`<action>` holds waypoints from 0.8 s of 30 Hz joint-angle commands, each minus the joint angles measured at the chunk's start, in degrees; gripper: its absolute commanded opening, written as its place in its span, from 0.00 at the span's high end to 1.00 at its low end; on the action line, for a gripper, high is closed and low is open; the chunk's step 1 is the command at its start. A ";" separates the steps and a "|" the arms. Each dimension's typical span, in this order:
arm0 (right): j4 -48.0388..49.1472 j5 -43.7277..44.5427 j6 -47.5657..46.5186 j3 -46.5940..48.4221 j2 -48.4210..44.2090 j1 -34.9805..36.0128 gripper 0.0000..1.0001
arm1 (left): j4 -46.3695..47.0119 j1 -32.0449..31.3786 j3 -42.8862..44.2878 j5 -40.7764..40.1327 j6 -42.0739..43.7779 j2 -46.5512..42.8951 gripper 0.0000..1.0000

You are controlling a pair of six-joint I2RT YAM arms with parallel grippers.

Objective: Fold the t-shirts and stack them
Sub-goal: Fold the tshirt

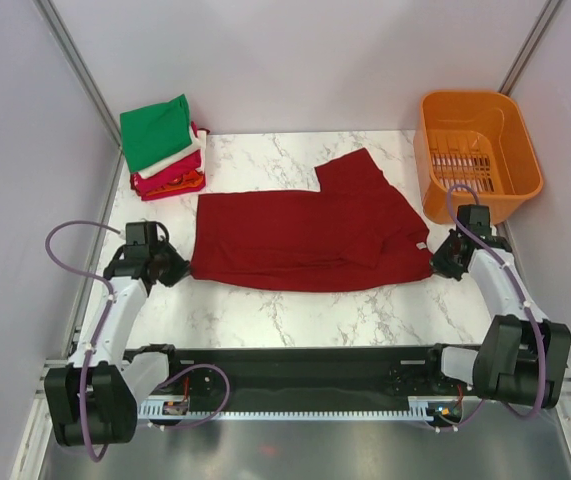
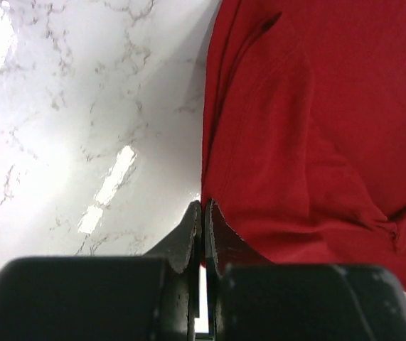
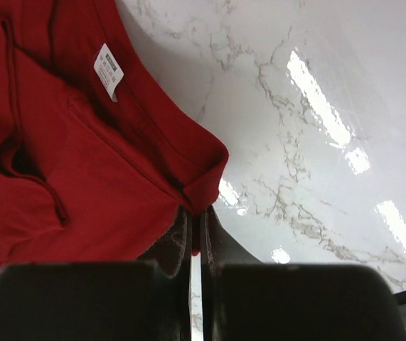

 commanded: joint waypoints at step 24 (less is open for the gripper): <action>6.82 -5.94 9.11 7.14 5.81 25.10 0.44 | -13.36 0.16 15.57 2.20 19.09 -3.04 0.01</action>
